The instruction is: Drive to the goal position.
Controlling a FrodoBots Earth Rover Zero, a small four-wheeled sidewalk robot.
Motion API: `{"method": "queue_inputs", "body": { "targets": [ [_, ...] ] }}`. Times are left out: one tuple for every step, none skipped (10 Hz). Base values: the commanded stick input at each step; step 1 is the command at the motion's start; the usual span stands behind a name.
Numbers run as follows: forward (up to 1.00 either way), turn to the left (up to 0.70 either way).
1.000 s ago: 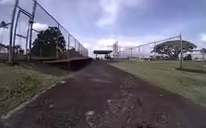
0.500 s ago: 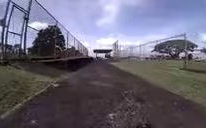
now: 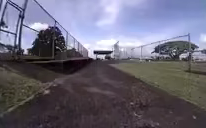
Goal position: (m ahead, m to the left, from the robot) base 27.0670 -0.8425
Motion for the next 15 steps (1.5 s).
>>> {"method": "queue_inputs", "body": {
  "targets": [
    [0.85,0.00],
    [0.85,0.00],
    [0.85,0.00],
    [0.85,0.00],
    [0.85,0.00],
    [0.85,0.00],
    [0.85,0.00],
    [0.85,0.14],
    [0.85,0.29],
    [0.85,0.33],
    [0.85,0.00],
    [0.85,0.00],
    [0.85,0.00],
    [0.85,0.00],
    [0.85,0.00]
  ]
}}
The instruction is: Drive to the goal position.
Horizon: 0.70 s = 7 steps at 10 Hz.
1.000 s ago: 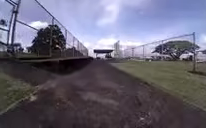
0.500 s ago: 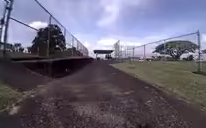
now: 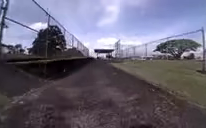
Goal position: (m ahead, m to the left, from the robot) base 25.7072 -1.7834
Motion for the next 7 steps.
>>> {"method": "queue_inputs", "body": {
  "targets": [
    [0.85,0.00],
    [0.85,0.00],
    [0.85,0.00],
    [0.85,0.00],
    [0.85,0.00],
    [0.85,0.15],
    [0.85,0.28]
  ]
}}
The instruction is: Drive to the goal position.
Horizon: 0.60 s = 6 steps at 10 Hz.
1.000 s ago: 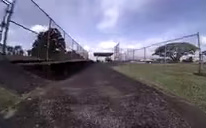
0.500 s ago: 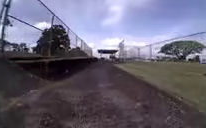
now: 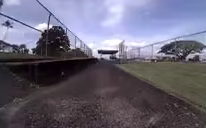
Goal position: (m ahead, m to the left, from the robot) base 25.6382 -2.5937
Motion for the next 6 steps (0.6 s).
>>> {"method": "queue_inputs", "body": {
  "targets": [
    [0.85,0.29],
    [0.85,0.02],
    [0.85,0.00],
    [0.85,0.00],
    [0.85,0.00],
    [0.85,0.02]
  ]
}}
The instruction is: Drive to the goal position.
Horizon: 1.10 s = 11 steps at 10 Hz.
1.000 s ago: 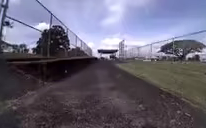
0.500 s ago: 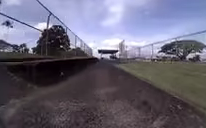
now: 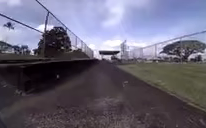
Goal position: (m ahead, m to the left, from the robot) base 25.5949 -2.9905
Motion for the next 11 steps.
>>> {"method": "queue_inputs", "body": {
  "targets": [
    [0.85,0.14],
    [0.85,0.29],
    [0.85,0.34],
    [0.85,0.22],
    [0.85,0.00],
    [0.85,0.00],
    [0.85,0.00],
    [0.85,0.00],
    [0.85,0.00],
    [0.85,0.00],
    [0.85,0.00]
  ]
}}
